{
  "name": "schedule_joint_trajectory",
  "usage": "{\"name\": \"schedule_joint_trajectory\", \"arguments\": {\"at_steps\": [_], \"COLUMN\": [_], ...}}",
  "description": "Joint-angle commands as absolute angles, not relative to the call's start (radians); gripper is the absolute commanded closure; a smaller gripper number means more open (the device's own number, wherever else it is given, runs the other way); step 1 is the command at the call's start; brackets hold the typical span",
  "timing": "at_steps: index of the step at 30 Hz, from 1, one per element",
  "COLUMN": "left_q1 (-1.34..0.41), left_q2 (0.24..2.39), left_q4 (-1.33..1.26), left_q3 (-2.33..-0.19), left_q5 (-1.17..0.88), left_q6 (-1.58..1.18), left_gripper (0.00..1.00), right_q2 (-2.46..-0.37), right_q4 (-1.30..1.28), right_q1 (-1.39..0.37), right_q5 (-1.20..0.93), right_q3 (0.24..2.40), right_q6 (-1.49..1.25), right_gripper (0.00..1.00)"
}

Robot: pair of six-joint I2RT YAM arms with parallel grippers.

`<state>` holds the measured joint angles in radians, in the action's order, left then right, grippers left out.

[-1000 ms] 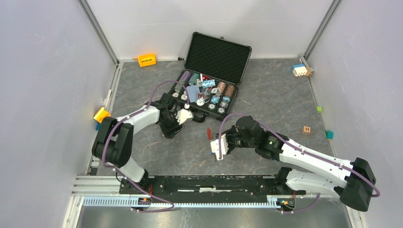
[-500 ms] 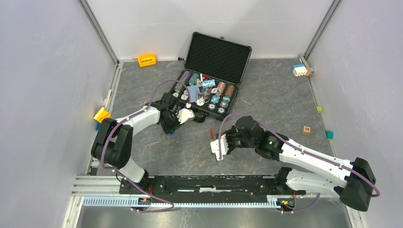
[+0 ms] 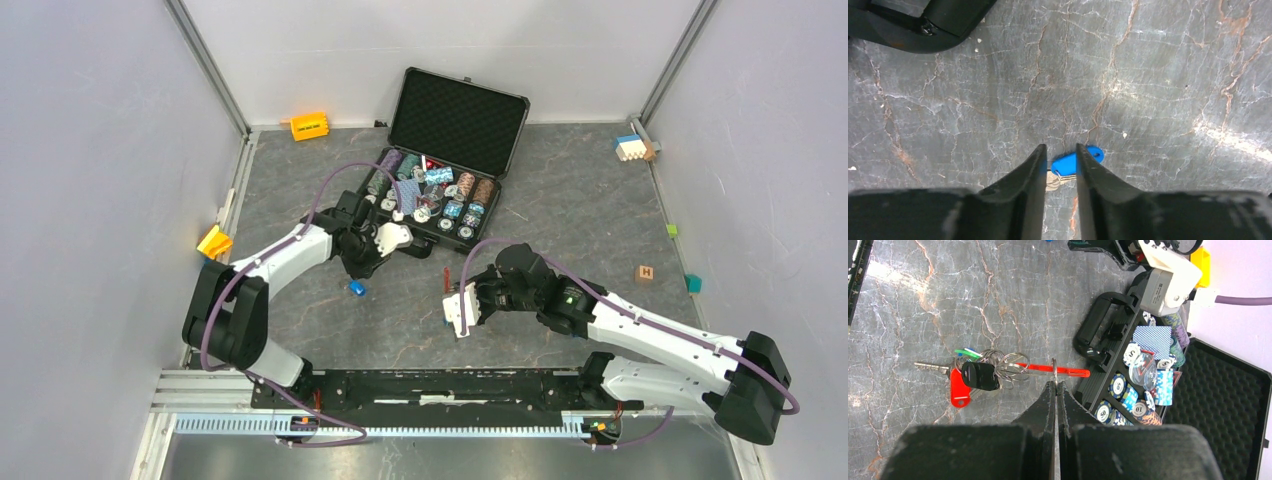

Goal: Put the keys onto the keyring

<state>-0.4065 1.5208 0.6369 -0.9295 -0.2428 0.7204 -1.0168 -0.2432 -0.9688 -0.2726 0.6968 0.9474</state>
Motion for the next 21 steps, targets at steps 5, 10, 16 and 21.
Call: {"name": "schedule_joint_trajectory", "arguments": {"at_steps": [5, 10, 16, 21], "left_q1": [-0.400, -0.380, -0.371, -0.370], "left_q2": [1.475, 1.462, 1.496, 1.544], "left_q4": [0.702, 0.668, 0.654, 0.650], "left_q3": [-0.888, -0.842, -0.852, -0.875], "left_q5": [-0.070, -0.016, -0.005, -0.022], "left_q6": [0.726, 0.777, 0.823, 0.834], "left_gripper": [0.49, 0.46, 0.47, 0.50], "right_q2": [-1.005, -1.012, -1.014, -1.013], "right_q4": [-0.207, -0.212, -0.216, -0.218], "right_q1": [-0.969, -0.969, -0.970, -0.968], "right_q5": [-0.292, -0.300, -0.305, -0.305], "right_q3": [0.741, 0.742, 0.747, 0.746], "right_q6": [0.949, 0.951, 0.949, 0.950], "right_gripper": [1.00, 1.00, 1.00, 1.00]}}
